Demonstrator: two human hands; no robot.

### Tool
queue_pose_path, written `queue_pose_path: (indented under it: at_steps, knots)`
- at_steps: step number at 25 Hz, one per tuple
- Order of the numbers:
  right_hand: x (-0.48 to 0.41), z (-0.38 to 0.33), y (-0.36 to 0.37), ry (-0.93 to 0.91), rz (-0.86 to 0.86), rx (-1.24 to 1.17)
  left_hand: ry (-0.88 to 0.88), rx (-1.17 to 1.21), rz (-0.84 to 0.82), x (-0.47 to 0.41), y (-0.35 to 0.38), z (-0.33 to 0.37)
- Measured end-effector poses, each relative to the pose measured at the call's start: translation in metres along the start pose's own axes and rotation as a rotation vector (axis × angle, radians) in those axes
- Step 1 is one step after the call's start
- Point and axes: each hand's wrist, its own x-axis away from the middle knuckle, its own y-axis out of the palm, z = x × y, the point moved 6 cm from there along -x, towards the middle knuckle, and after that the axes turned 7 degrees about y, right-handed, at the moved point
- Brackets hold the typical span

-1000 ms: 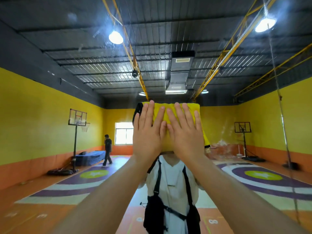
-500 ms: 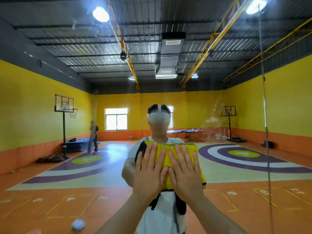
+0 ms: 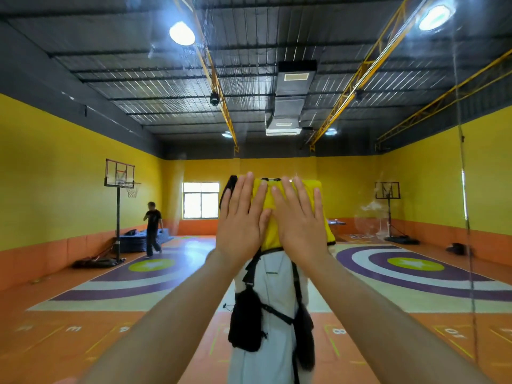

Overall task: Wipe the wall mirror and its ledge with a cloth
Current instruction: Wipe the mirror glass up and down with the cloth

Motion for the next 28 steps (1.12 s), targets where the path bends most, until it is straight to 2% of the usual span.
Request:
queue_pose_path:
  at_steps: [4,8,12,15,17,21,28]
  knots:
    - [-0.081,-0.005,0.005,-0.041,0.048,-0.001,-0.05,-0.009,0.058,-0.064,-0.006,-0.038]
    - [-0.147,0.026,0.002,-0.071,0.006,0.028,-0.105,0.012,0.088,-0.132,-0.003,-0.035]
    - [-0.175,0.089,-0.018,-0.099,-0.054,0.074,-0.118,0.031,0.07,-0.184,0.007,0.011]
    - [-0.191,0.159,-0.04,-0.045,-0.124,0.08,-0.103,0.088,-0.034,-0.232,0.018,0.067]
    - [-0.2,0.19,-0.05,-0.009,-0.158,0.058,-0.111,0.095,-0.047,-0.254,0.023,0.093]
    - [-0.194,0.193,-0.051,0.03,-0.133,-0.066,-0.107,0.055,0.003,-0.253,0.028,0.098]
    - [-0.148,0.193,-0.057,0.122,-0.053,-0.157,-0.018,0.056,0.064,-0.201,0.035,0.122]
